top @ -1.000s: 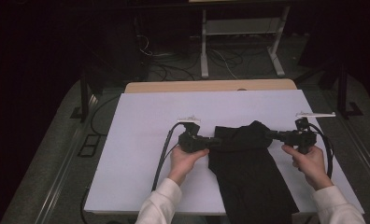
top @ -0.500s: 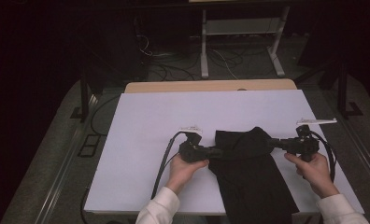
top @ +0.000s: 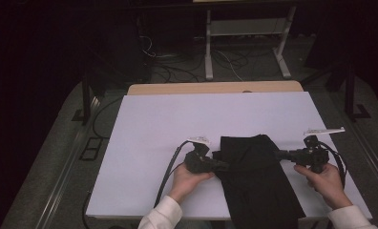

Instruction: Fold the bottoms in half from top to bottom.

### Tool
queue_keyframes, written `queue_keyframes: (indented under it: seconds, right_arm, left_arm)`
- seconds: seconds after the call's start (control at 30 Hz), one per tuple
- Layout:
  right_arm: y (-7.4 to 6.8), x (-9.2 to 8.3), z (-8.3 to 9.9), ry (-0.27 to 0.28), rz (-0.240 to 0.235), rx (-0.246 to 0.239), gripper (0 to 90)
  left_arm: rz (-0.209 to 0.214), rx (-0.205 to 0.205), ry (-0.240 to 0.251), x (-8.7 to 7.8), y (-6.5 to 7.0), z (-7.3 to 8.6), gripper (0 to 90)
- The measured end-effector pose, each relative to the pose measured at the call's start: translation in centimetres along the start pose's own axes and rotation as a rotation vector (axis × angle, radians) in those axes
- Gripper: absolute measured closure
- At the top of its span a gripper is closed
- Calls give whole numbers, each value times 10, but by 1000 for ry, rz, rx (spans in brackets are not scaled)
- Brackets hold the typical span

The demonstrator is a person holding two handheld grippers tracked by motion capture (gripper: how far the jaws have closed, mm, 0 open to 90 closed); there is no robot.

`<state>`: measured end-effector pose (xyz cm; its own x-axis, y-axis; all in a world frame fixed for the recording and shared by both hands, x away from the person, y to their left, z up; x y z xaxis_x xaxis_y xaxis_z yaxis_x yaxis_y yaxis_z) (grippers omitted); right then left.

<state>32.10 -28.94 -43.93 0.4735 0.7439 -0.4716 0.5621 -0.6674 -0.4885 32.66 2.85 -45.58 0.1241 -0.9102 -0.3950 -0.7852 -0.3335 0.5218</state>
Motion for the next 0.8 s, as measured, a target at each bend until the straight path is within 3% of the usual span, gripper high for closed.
queue_keyframes:
  seconds: [0.53,0.8]
  right_arm:
    - [3,-1,15,-78,17,27,844]
    - [4,1,19,-114,20,48,839]
  left_arm:
    - [18,45,-96,9,5,13,861]
    - [15,47,-130,13,3,16,862]
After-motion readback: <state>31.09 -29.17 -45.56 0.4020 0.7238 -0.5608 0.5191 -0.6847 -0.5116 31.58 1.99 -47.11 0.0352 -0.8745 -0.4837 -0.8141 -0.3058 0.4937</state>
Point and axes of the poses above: each handheld gripper's, and its own axes: x roughly forward along the jaws, z roughly out of its underside, y roughly to its right, the point moved 3 cm from there along x, roughly forward along the jaws, and after that the axes turned 7 degrees about y, right-handed, at the moved point
